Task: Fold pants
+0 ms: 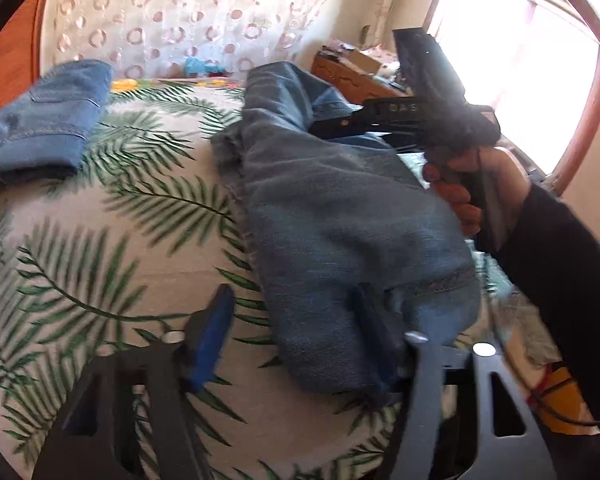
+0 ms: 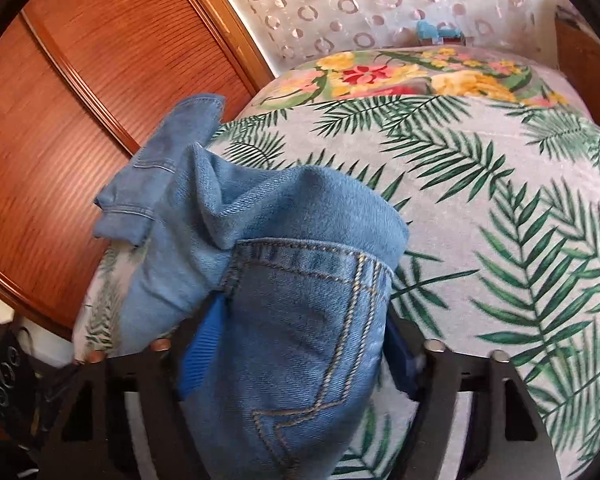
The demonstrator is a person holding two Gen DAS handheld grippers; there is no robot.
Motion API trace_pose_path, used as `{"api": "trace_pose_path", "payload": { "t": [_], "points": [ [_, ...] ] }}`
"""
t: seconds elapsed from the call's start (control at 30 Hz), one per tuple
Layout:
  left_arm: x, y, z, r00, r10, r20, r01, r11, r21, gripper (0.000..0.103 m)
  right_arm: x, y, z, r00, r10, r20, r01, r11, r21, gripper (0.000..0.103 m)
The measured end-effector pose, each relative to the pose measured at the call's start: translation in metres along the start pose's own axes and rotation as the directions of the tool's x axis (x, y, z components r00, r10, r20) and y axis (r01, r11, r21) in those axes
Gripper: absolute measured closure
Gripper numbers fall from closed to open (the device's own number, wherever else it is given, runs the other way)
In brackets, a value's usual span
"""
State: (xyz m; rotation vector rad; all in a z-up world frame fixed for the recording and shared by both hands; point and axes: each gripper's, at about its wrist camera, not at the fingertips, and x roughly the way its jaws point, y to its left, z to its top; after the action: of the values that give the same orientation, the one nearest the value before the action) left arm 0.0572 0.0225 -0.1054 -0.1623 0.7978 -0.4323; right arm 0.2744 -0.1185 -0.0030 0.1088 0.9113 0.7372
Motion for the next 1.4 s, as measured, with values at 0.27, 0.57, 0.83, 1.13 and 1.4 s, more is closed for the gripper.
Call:
{"api": "trace_pose_path", "payload": {
  "t": [0.27, 0.57, 0.83, 1.13, 1.4],
  "points": [
    [-0.002, 0.002, -0.004, 0.997, -0.077, 0.014, 0.077, 0.996, -0.052, 0.075, -0.026, 0.023, 0.000, 0.994, -0.005, 0.107, 0.008, 0.999, -0.031, 0.080],
    [-0.024, 0.025, 0.023, 0.991, -0.055, 0.124, 0.064, 0.995, -0.071, 0.092, -0.060, 0.092, 0.023, 0.966, 0.030, 0.259, 0.013, 0.986, -0.165, 0.081],
    [-0.082, 0.074, 0.069, 0.962, 0.022, 0.272, 0.000, 0.997, -0.080, 0.092, -0.074, 0.160, 0.074, 0.941, 0.113, 0.319, -0.011, 0.953, -0.303, 0.081],
    [-0.170, 0.161, 0.094, 0.895, 0.237, 0.378, -0.179, 0.967, -0.183, 0.093, -0.017, 0.235, 0.143, 0.909, 0.293, 0.296, -0.164, 0.905, -0.391, 0.081],
    [-0.153, 0.231, 0.121, 0.891, 0.339, 0.302, -0.275, 0.932, -0.235, 0.094, 0.106, 0.184, 0.197, 0.884, 0.381, 0.272, -0.335, 0.921, -0.201, 0.081]
  ]
}}
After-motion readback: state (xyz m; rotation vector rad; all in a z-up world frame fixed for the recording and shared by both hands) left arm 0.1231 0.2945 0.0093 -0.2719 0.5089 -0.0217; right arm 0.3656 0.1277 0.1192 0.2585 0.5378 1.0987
